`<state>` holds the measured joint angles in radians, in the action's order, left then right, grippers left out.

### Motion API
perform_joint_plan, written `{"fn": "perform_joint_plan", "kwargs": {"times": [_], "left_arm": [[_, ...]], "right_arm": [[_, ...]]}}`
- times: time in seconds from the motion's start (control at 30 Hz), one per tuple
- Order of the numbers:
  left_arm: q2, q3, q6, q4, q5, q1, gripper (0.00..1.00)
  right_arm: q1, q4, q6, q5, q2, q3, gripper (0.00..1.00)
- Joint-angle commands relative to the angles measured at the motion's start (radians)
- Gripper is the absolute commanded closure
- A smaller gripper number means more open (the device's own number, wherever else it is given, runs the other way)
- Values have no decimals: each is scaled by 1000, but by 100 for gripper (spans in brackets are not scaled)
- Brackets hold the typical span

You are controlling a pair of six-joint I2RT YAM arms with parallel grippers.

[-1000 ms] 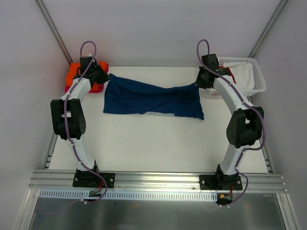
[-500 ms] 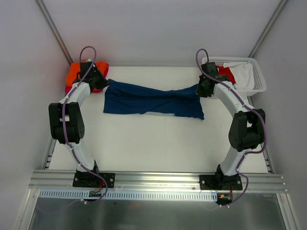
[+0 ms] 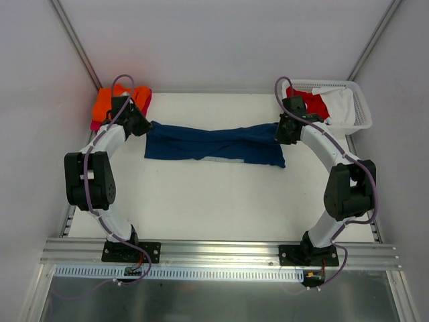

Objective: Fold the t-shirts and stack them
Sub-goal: Fold the other side of the tshirt into a rectangle

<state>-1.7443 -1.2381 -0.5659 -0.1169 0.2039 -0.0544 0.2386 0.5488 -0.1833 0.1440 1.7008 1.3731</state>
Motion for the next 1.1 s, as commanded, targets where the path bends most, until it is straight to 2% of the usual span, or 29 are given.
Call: {"fn": "perform_joint_plan", "kwargs": {"times": [0.0,1.07], "left_arm": [[84,31,8,16,-11,-13,100],[258,258,0,16,-12,2,100]], "right_arm": [[18,-18,-16,-6,-67,-28,99],[67,-26,-67,0,-237,-285,99]]}}
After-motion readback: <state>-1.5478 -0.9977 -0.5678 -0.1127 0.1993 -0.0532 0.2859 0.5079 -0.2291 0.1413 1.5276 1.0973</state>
